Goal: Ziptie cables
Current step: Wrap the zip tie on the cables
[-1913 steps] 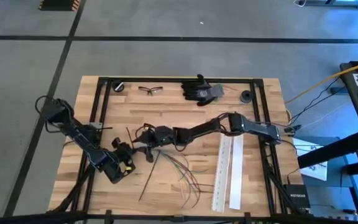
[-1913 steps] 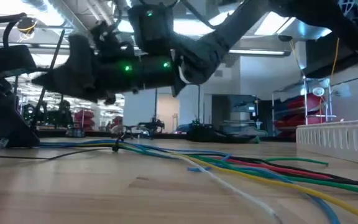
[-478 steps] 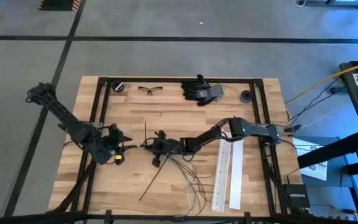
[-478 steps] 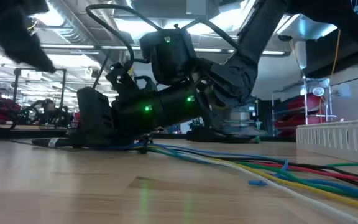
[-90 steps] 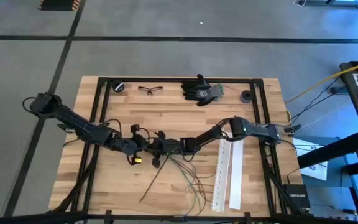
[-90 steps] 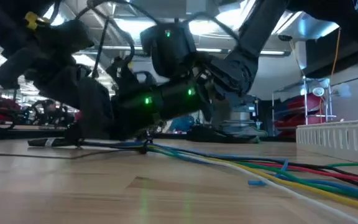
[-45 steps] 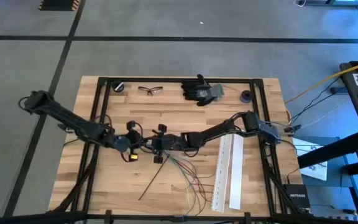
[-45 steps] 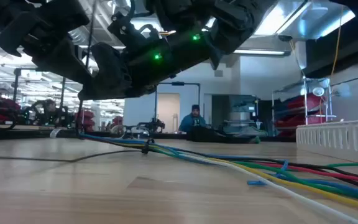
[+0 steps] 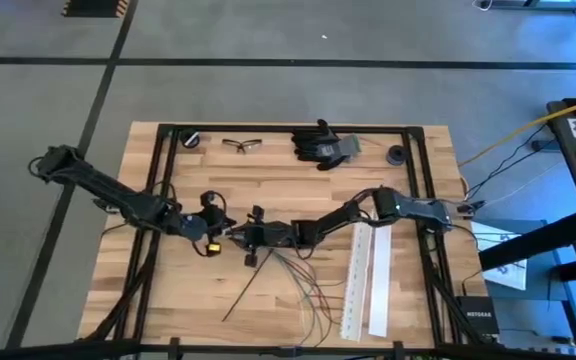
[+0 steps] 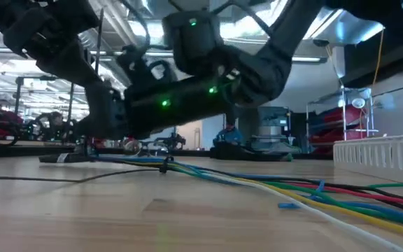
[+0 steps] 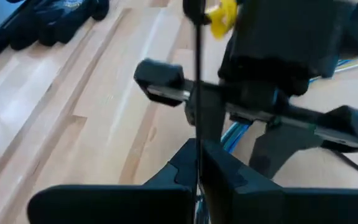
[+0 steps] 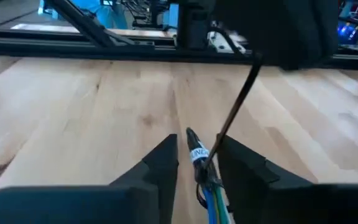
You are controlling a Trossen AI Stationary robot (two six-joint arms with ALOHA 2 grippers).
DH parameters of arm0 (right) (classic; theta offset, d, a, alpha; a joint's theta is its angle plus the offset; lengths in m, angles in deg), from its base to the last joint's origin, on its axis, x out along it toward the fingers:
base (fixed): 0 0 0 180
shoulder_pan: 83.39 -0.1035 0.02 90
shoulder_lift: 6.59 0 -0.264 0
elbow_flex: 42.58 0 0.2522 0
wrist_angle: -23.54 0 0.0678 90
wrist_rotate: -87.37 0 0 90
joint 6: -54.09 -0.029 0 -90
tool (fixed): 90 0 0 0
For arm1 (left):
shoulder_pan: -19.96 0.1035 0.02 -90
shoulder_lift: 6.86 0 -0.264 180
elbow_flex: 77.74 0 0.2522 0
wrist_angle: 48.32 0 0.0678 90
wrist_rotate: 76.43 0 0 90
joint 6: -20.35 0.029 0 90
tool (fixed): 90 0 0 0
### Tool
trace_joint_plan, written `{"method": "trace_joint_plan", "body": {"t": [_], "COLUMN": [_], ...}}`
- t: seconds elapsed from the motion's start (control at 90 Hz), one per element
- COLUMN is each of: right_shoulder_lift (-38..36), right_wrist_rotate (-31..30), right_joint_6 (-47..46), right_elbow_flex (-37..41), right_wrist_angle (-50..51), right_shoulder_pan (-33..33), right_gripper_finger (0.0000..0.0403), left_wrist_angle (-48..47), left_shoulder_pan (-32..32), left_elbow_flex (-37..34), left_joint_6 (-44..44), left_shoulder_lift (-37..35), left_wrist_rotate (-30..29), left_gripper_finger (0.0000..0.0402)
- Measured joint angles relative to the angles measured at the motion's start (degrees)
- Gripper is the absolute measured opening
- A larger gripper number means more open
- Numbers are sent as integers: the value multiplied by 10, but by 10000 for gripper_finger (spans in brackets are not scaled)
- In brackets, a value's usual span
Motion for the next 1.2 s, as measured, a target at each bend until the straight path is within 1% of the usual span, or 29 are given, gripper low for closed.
{"method": "trace_joint_plan", "body": {"t": [0.067, 0.1, 0.244, 0.467, 0.6, 0.733, 0.933, 1.067, 1.133, 1.2], "right_shoulder_lift": [2, 2, 2, 37, 48, 48, 49, 52, 50, 42], "right_wrist_rotate": [-5, -5, -9, 0, 1, 1, -15, -27, -30, -30], "right_joint_6": [1, 5, -1, -44, -47, -48, -47, -47, -48, -47], "right_elbow_flex": [-1, -1, -1, -4, -5, -5, -19, -47, -62, -76], "right_wrist_angle": [26, 37, 62, 37, 30, 31, 37, 52, 75, 109], "right_shoulder_pan": [0, 0, 0, 0, 0, 0, -1, -1, -1, 0], "right_gripper_finger": [23, 13, 2, 0, 0, 0, 0, 2, 12, 32], "left_wrist_angle": [-5, -4, -25, -101, -135, -146, -140, -136, -157, -183], "left_shoulder_pan": [-1, -1, 4, 34, 50, 56, 38, 25, 24, 26], "left_elbow_flex": [0, 0, 0, 0, 1, 32, 102, 111, 111, 111], "left_joint_6": [-1, -1, 9, 11, 21, 44, 93, 115, 110, 97], "left_shoulder_lift": [-1, -3, -22, -85, -130, -165, -177, -177, -177, -177], "left_wrist_rotate": [0, -2, -17, -20, -24, -31, -30, -20, -18, -19], "left_gripper_finger": [0, 0, 0, 0, 0, 0, 0, 0, 8, 25]}}
